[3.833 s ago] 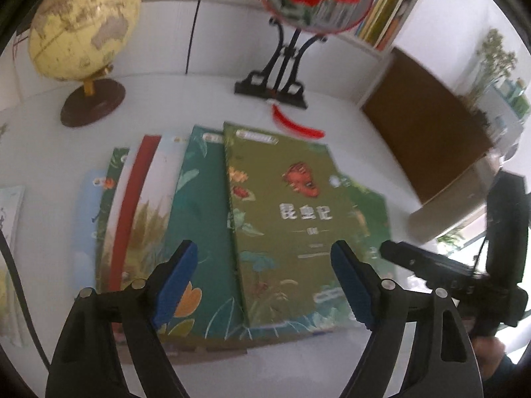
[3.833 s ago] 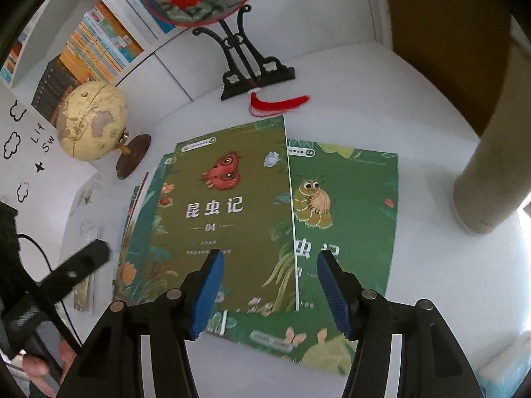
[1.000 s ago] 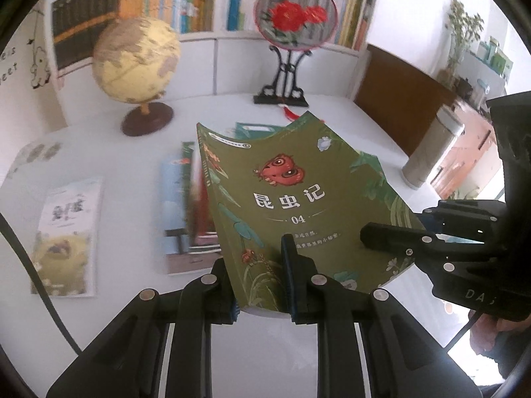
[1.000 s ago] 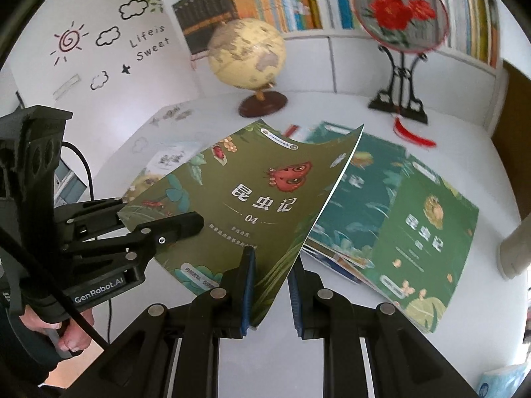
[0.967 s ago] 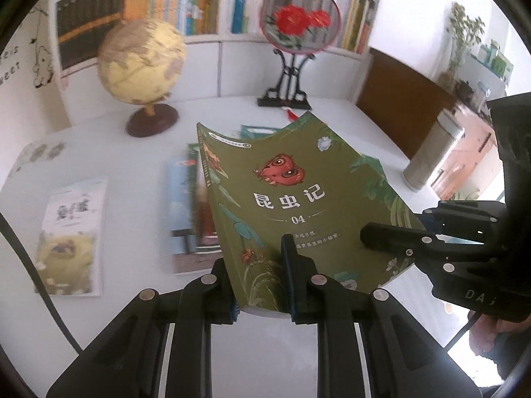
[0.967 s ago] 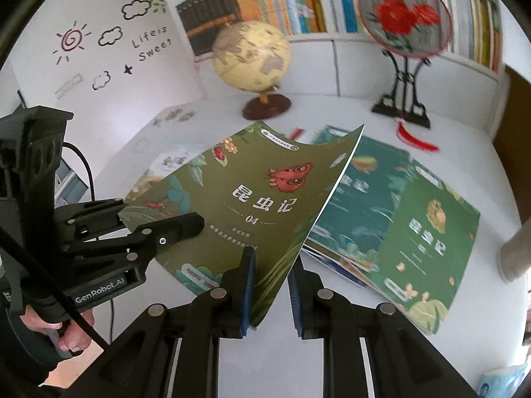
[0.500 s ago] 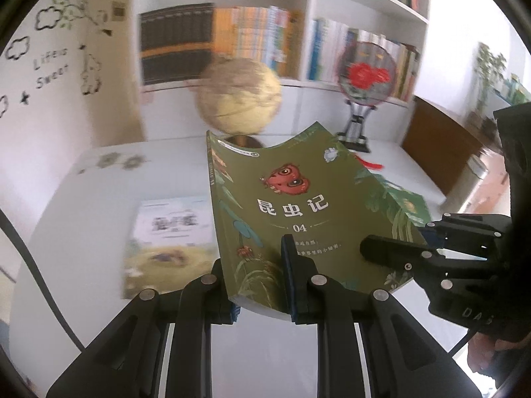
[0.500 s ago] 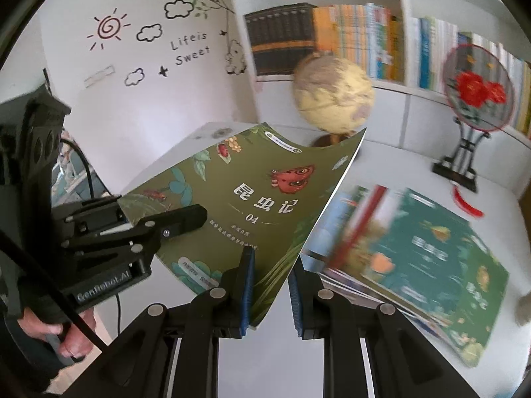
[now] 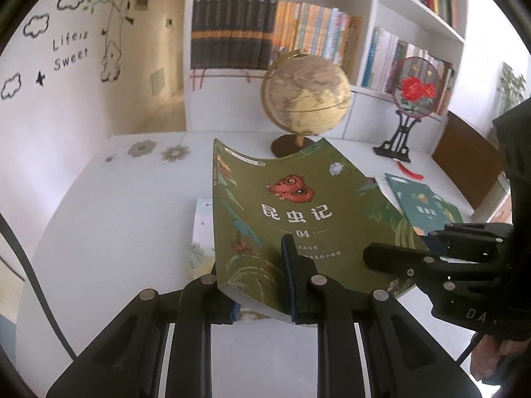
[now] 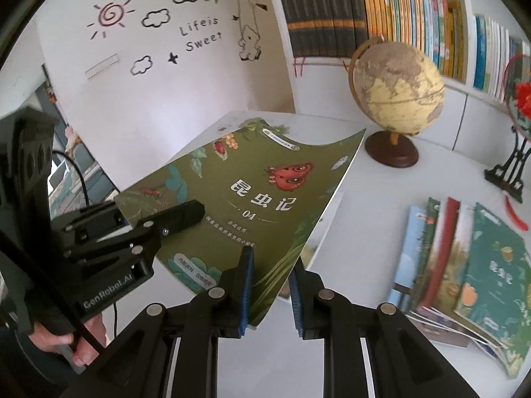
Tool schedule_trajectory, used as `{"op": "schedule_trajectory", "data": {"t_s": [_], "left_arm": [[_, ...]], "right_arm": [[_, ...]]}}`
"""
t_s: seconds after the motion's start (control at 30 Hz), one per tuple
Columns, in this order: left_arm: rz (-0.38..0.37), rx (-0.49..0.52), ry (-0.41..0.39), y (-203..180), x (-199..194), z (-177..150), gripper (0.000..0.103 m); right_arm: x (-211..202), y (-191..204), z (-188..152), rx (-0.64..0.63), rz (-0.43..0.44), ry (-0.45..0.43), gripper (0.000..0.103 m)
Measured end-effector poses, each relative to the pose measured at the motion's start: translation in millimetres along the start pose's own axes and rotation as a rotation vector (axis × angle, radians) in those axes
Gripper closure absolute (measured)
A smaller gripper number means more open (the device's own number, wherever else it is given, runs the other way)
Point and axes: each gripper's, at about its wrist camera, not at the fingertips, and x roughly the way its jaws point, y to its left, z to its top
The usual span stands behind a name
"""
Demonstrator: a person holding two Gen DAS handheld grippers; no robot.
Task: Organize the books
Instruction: 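Carry the olive book with both tools and lay it flat on the open desk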
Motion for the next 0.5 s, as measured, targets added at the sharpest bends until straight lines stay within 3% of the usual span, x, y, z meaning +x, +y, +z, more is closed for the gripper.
{"op": "schedule_trajectory", "data": {"t_s": [0.5], "left_arm": [[0.005, -0.069, 0.116, 41.1, 91.0, -26.3, 0.085]], "right_arm": [[105.4, -22.9, 10.5, 0.071, 0.001, 0.13, 0.084]]}}
